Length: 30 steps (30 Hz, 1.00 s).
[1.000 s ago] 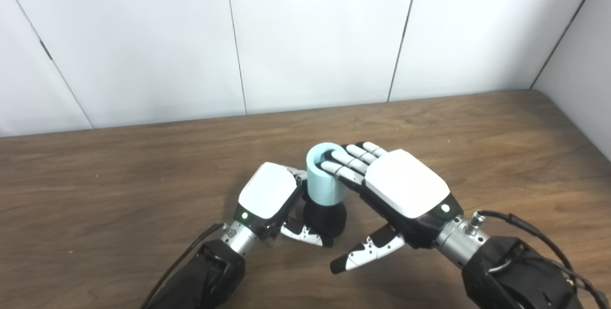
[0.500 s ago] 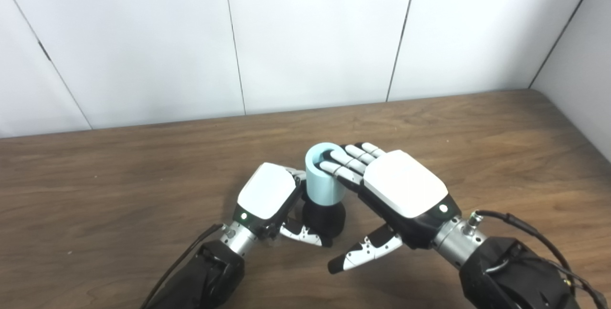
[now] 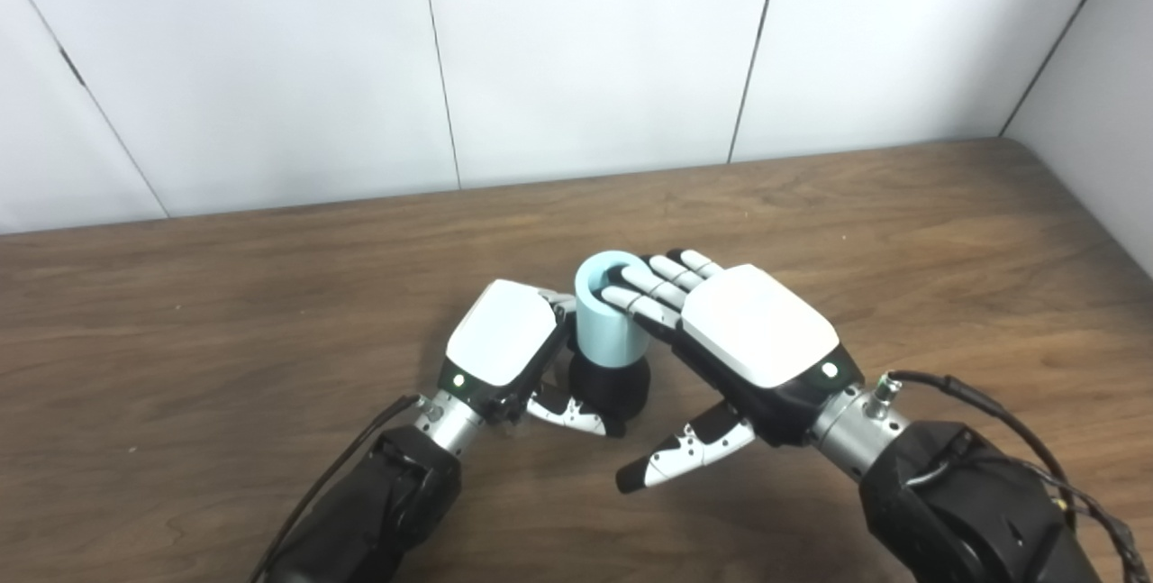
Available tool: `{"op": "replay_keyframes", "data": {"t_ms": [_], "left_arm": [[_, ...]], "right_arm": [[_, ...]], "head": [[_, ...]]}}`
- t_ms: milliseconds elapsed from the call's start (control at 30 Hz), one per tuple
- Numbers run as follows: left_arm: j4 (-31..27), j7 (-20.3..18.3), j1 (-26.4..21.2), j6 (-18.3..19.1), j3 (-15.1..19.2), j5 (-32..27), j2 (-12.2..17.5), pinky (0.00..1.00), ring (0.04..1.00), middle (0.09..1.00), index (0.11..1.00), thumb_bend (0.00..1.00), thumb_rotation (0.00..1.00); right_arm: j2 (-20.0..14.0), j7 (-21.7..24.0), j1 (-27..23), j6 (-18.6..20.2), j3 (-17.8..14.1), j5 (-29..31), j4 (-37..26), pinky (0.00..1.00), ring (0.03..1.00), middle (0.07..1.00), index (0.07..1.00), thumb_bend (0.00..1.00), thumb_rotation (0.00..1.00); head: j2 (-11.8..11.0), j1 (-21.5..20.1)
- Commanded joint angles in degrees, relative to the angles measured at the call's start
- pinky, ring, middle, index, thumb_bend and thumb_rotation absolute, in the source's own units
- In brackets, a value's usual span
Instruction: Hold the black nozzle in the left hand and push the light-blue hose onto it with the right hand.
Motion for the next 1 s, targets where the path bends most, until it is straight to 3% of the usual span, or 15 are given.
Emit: {"op": "replay_keyframes", "data": {"t_ms": [0,100,133,200,267,333,433,633,800,967], "left_arm": [[6.65,-2.58,13.25,-1.05,-5.67,0.55,-0.02,0.29,0.331,0.405,0.522,0.51,0.00],[6.99,-2.46,13.15,-1.15,-5.58,0.45,-0.07,0.31,0.340,0.408,0.523,0.51,0.00],[7.22,-2.22,13.06,-1.18,-5.63,0.59,-0.11,0.31,0.341,0.408,0.524,0.51,0.00],[7.56,-2.04,12.90,-1.16,-5.70,0.75,-0.19,0.31,0.340,0.407,0.523,0.51,0.00],[7.77,-2.10,12.80,-1.10,-5.73,0.76,-0.26,0.29,0.322,0.399,0.518,0.51,0.00],[7.95,-2.15,12.71,-1.13,-5.73,0.91,-0.32,0.28,0.316,0.397,0.516,0.51,0.00],[8.57,-2.06,12.51,-1.46,-5.63,1.17,-0.50,0.30,0.337,0.407,0.522,0.51,0.00],[9.80,-0.95,12.27,-1.98,-5.53,1.38,-0.88,0.31,0.344,0.410,0.525,0.51,0.00],[10.49,-1.01,12.08,-2.32,-5.40,0.87,-1.13,0.30,0.334,0.404,0.523,0.51,0.00],[10.53,-1.15,12.07,-1.95,-5.48,1.04,-1.30,0.30,0.341,0.407,0.523,0.51,0.00]], "right_arm": [[-2.91,15.08,5.12,-0.74,5.81,3.03,7.15,0.95,0.933,0.917,0.882,0.94,0.80],[-2.54,7.86,5.94,-2.89,4.48,3.67,6.54,0.89,0.891,0.885,0.846,0.95,0.77],[-1.45,1.02,6.87,-4.47,3.26,4.41,6.54,0.87,0.872,0.871,0.830,0.95,0.76],[0.53,-9.99,8.33,-6.82,1.52,5.27,6.88,0.71,0.739,0.756,0.725,0.92,0.65],[2.48,-23.46,9.57,-10.59,-0.10,6.40,8.40,0.62,0.674,0.697,0.685,0.88,0.60],[3.49,-29.39,9.90,-12.17,-1.00,6.92,8.93,0.64,0.720,0.734,0.732,0.84,0.60],[3.90,-29.75,9.09,-12.02,-1.58,6.93,8.11,0.95,0.980,0.979,0.980,0.81,0.69],[4.39,-30.34,5.92,-12.21,-3.13,7.38,7.36,1.00,1.000,1.000,1.000,0.83,0.75],[4.95,-35.44,3.80,-14.47,-5.05,8.92,8.54,0.99,1.000,1.000,1.000,0.81,0.81],[4.78,-34.86,2.85,-14.92,-6.40,11.20,9.24,0.99,1.000,1.000,1.000,0.82,0.88]], "head": [[0.07,-0.03],[-0.07,-0.29],[-0.24,-0.22],[-0.27,-0.14],[-0.59,-0.25],[-0.68,-0.34],[-1.00,-0.26],[-1.32,-0.40],[-1.58,-0.40],[-1.61,-0.26]]}}
